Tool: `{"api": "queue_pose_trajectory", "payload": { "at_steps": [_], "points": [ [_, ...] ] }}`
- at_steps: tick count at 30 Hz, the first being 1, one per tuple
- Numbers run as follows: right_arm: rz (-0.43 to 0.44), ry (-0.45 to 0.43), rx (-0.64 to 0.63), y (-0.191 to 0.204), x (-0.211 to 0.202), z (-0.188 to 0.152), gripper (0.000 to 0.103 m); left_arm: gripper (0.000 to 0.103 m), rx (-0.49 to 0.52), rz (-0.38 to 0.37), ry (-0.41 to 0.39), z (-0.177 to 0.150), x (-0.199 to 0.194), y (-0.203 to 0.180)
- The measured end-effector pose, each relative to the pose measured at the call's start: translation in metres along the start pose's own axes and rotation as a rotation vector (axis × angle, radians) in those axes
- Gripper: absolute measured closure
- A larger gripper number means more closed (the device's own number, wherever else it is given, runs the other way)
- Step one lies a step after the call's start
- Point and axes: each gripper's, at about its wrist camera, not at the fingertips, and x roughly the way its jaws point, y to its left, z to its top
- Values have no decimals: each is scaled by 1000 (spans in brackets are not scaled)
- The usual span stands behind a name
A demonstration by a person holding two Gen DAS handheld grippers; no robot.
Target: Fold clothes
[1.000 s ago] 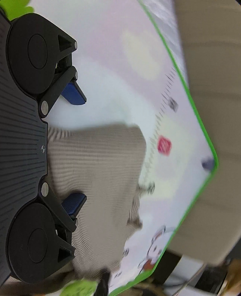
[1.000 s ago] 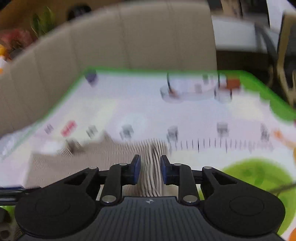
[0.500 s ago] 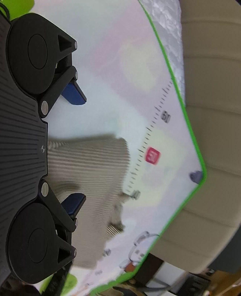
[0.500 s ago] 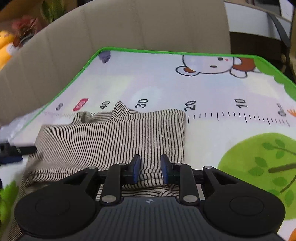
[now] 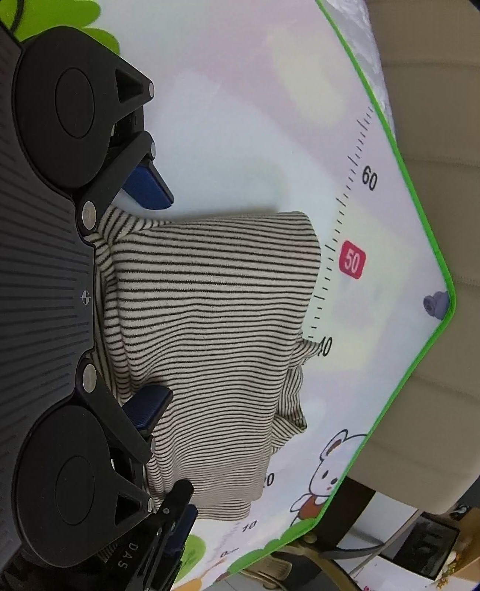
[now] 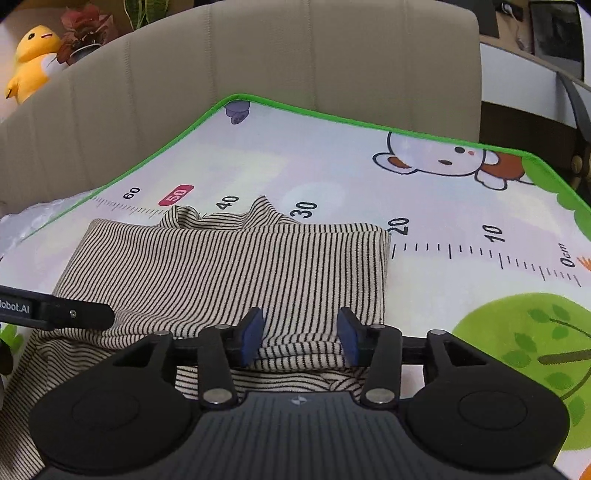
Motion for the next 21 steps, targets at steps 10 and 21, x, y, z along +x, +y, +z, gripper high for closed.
{"api": "queue_pose_trajectory", "payload": {
  "at_steps": [10, 21],
  "points": [
    [42, 27, -51, 11, 22, 80, 48, 0, -11, 7, 23, 4, 6, 1],
    [-13, 150, -69, 25, 122, 96, 77, 0, -18, -16, 36, 6, 6, 5]
  ]
}}
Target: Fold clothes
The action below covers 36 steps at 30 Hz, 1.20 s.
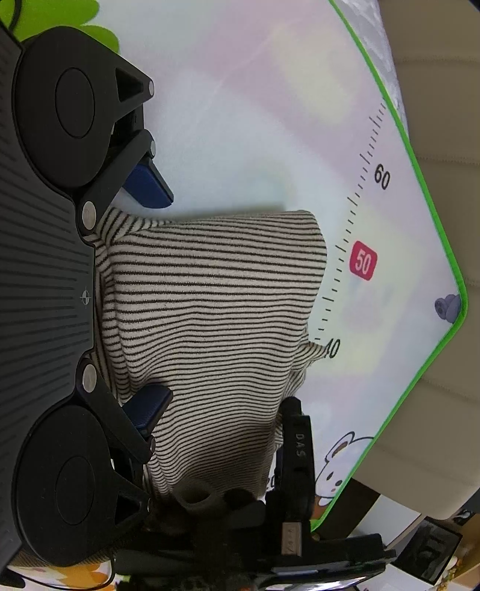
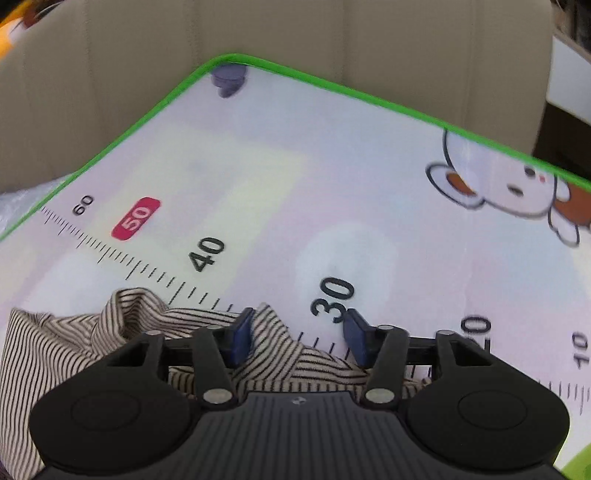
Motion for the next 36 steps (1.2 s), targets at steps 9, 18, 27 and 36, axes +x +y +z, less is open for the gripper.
{"api": "queue_pose_trajectory", "payload": {
  "at_steps": [9, 18, 27, 36],
  "points": [
    [77, -61, 75, -4, -56, -3, 92, 0, -43, -49, -8, 4, -9, 11],
    [260, -112, 191, -25, -160, -51, 98, 0, -409, -119, -222, 12, -84, 88],
    [319, 2, 243, -19, -175, -133, 99, 0, -186, -123, -269, 2, -101, 31],
    [301, 99, 214, -15, -164, -166, 99, 0, -90, -78, -315, -3, -96, 2]
  ]
}}
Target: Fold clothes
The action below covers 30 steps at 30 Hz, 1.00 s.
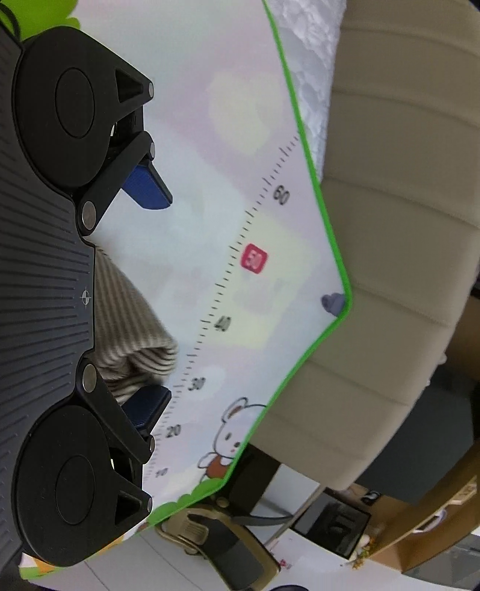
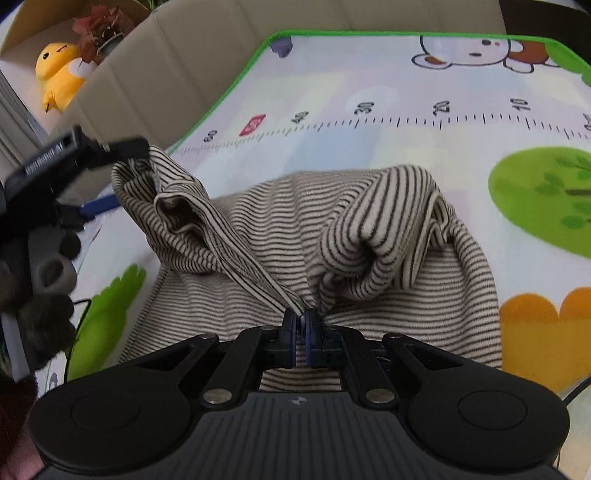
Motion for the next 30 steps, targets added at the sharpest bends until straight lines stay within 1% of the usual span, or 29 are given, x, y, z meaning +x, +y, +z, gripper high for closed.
{"api": "queue_pose_trajectory", "payload": {
  "at_steps": [2, 4, 5, 7, 8, 9, 10, 11, 12, 13, 14, 15, 17, 18, 19, 20, 21, 22, 23, 25, 28, 30],
  "points": [
    [-15, 1, -49, 6, -3, -1, 99, 0, 2, 18, -31, 0, -6, 1],
    [-23, -9, -118, 15, -14, -4, 98, 0, -2, 14, -71, 3, -15, 4],
    [-26, -18, -157, 21, -21, -4, 98, 2, -6, 8, -90, 5, -19, 5],
    [-35, -52, -244, 32, -36, -2, 98, 12, -6, -18, -95, 10, -21, 6],
    [-37, -73, -279, 37, -44, 0, 97, 27, 3, -38, -76, 10, -19, 5],
    [-31, -105, -296, 40, -54, 4, 97, 39, 14, -58, -54, 10, -17, 4],
    [-20, -144, -300, 43, -64, 8, 96, 43, 35, -69, -22, 7, -12, 1],
    [-19, -185, -297, 45, -72, 14, 92, 51, 57, -79, 13, 4, -8, -1],
    [-27, -229, -285, 46, -78, 22, 89, 55, 88, -78, 63, 0, -2, -5],
    [-40, -271, -270, 47, -81, 32, 83, 55, 119, -70, 124, -5, 5, -8],
    [-59, -313, -250, 47, -80, 43, 79, 55, 149, -60, 187, -11, 13, -12],
    [-69, -338, -219, 46, -74, 55, 78, 55, 169, -50, 238, -18, 19, -14],
    [-71, -344, -146, 43, -54, 81, 69, 55, 180, -5, 304, -29, 28, -16],
    [-78, -332, -134, 43, -41, 90, 68, 54, 169, 19, 319, -30, 28, -15],
    [-85, -321, -122, 43, -29, 100, 68, 52, 145, 33, 319, -29, 25, -11],
    [-98, -308, -122, 43, -17, 107, 66, 43, 121, 40, 305, -26, 21, -7],
    [-120, -294, -139, 44, -8, 110, 65, 26, 97, 45, 288, -23, 16, -3],
    [-145, -280, -160, 45, 2, 113, 62, 17, 82, 54, 270, -20, 12, 0],
    [-166, -267, -179, 45, 11, 115, 62, 12, 70, 64, 250, -18, 10, 4],
    [-201, -246, -209, 44, 26, 119, 62, 12, 50, 75, 241, -13, 10, 10],
    [-253, -226, -246, 43, 50, 125, 58, 12, 10, 82, 244, -7, 16, 14],
    [-285, -219, -258, 43, 68, 134, 57, 12, 12, 97, 240, -3, 21, 15]
  ]
}}
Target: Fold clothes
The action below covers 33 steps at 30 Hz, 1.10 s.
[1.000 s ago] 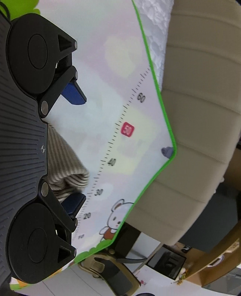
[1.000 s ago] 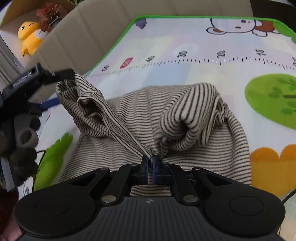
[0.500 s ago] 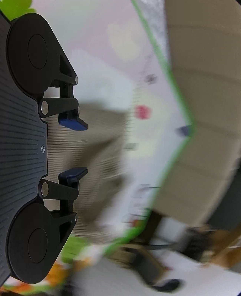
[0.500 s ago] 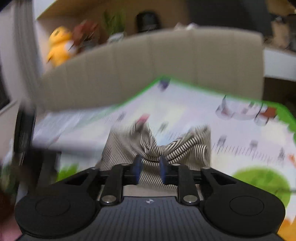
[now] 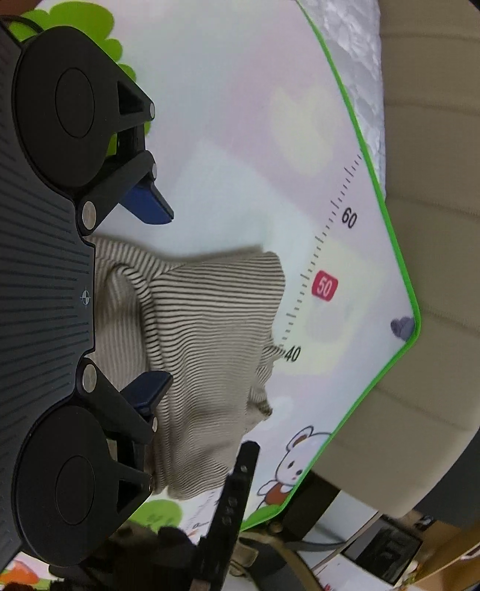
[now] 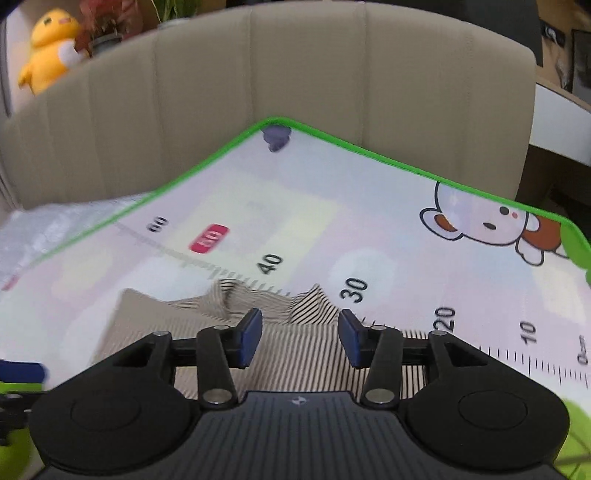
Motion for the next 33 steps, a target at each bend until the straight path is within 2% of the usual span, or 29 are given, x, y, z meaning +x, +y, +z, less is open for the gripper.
{"api": "queue_pose_trajectory", "payload": {
  "at_steps": [5, 9, 10, 11, 14, 17, 20, 23, 26, 30, 33],
  "points": [
    [-49, 34, -6, 4, 55, 14, 57, 11, 28, 24, -10, 4, 4, 4],
    [-58, 127, 64, -3, 97, 9, 58, 9, 4, 15, 4, 5, 9, 15],
    [-55, 119, 51, -2, 97, 6, 69, 9, -1, 15, 6, 6, 11, 17],
    [-47, 107, 34, 0, 94, 5, 94, 9, -5, 16, 7, 7, 13, 20],
    [7, 78, 63, -3, 72, 7, 98, 9, -24, 16, 7, 8, 16, 26],
    [117, 17, 136, -17, 19, 10, 99, 8, -59, -1, -15, 10, 11, 34],
    [194, -29, 161, -27, -43, 1, 99, 8, -137, -35, -73, 14, -5, 48],
    [250, -37, 149, -27, -92, -17, 100, 8, -232, -98, -146, 16, -25, 61],
    [296, -1, 154, -26, -123, -45, 100, 7, -269, -159, -206, 17, -42, 66],
    [314, 60, 141, -19, -131, -83, 100, 6, -205, -229, -246, 14, -56, 44],
    [324, 108, 161, -17, -124, -107, 100, 6, -76, -237, -246, 5, -58, 10]
  ]
}}
